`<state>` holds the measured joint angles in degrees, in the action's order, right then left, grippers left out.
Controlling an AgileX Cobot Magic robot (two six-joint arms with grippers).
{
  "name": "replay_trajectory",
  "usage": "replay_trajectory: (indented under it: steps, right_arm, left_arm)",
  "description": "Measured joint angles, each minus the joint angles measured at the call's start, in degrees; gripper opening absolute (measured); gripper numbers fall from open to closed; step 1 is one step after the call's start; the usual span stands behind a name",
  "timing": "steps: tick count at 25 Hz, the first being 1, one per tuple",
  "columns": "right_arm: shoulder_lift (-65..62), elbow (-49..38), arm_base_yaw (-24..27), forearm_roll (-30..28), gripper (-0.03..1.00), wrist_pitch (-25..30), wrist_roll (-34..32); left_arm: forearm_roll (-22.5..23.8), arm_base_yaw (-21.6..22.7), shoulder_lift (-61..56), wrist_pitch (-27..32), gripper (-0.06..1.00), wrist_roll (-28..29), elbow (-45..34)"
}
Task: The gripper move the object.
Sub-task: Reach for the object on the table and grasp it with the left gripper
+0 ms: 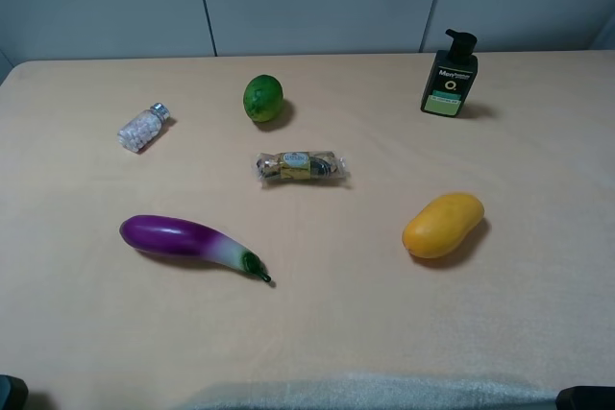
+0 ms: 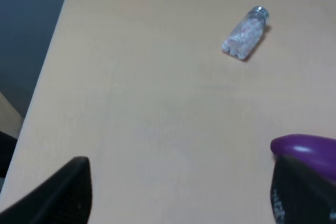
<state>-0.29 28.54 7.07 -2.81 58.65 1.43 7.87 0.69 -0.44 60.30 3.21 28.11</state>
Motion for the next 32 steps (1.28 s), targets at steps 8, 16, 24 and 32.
replay_trajectory:
  steps: [8,16,24,32]
  right_arm:
    - [0.0,0.0,0.0,0.0,0.69,0.0,0.0]
    - [0.0,0.0,0.0,0.0,0.69,0.0,0.0]
    - [0.0,0.0,0.0,0.0,0.69,0.0,0.0]
    - [0.0,0.0,0.0,0.0,0.69,0.0,0.0]
  left_arm:
    - [0.0,0.0,0.0,0.0,0.77,0.0,0.0]
    - [0.0,0.0,0.0,0.0,0.77,0.0,0.0]
    - [0.0,0.0,0.0,0.0,0.77,0.0,0.0]
    - [0.0,0.0,0.0,0.0,0.77,0.0,0.0]
